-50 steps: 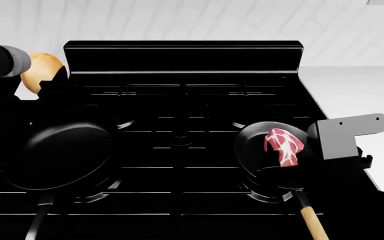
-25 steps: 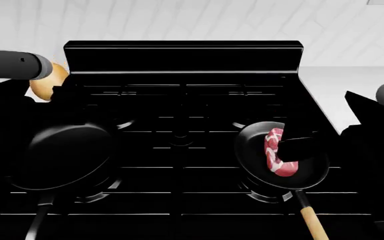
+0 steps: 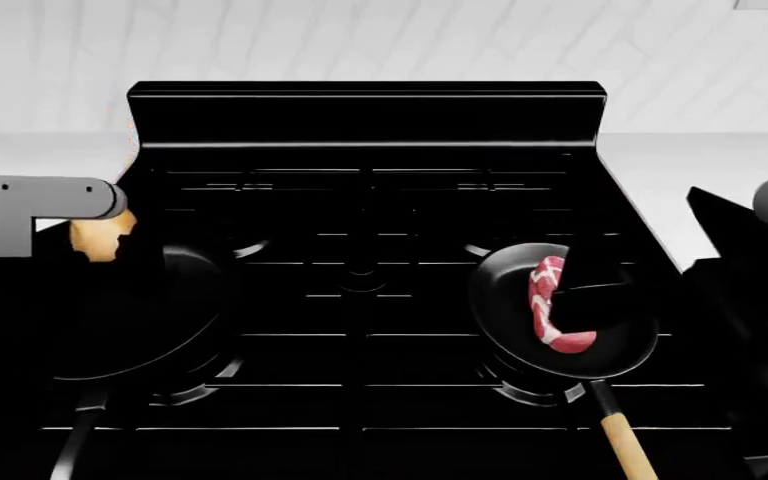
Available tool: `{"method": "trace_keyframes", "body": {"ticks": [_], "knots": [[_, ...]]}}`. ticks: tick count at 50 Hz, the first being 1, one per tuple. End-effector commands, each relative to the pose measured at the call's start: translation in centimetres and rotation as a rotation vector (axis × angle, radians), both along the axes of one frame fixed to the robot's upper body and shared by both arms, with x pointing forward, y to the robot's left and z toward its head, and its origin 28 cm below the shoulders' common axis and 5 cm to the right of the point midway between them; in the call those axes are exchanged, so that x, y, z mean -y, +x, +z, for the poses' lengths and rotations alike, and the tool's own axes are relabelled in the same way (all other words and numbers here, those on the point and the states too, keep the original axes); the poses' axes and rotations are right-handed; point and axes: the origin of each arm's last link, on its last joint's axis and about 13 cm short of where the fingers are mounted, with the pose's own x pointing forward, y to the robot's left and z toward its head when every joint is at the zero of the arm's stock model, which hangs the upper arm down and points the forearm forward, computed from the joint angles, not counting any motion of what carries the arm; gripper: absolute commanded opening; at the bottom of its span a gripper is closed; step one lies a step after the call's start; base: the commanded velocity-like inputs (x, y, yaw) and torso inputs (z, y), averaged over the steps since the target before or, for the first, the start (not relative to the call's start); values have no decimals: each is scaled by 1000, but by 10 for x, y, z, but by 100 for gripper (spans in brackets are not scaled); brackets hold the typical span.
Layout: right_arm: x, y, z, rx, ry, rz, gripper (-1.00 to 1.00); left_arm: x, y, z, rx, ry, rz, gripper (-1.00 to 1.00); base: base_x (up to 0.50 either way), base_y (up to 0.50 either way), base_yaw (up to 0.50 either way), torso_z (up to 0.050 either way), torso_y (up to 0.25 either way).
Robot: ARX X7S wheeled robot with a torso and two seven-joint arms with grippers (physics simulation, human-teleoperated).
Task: Place both pans onto different burners. Then place the onion and the lamb chop on different pans.
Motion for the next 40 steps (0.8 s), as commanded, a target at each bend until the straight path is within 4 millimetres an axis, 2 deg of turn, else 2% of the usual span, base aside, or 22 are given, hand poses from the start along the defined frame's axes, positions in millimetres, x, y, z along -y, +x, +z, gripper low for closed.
{"method": "trace_keyframes", "body": {"ticks": [1, 9, 10, 20, 26, 30, 40], "knots": [[-1, 3, -3, -10, 1, 4, 100, -4, 0, -22, -60, -22, 22, -100, 0, 0, 0, 0, 0], [-2, 4, -5, -17, 2, 7, 100, -4, 0, -23, -68, -34, 15, -100, 0, 0, 0, 1, 0], [-2, 4, -5, -17, 1, 8, 100, -4, 0, -22, -67, -35, 15, 100, 0, 0, 0, 0, 0], [-1, 4, -6, -18, 2, 6, 100, -5, 0, -19, -61, -37, 19, 100, 0, 0, 0, 0, 0], [-1, 3, -5, -14, 1, 4, 100, -5, -2, -10, -37, -42, 25, 100, 0, 0, 0, 0, 0], [-1, 2, -1, 1, 0, 3, 100, -4, -8, 4, 26, -48, 15, 100, 0, 0, 0, 0, 0], [3, -8, 13, 70, 3, -19, 100, 5, -46, 56, 277, -69, -52, 100, 0, 0, 0, 0, 0]]}}
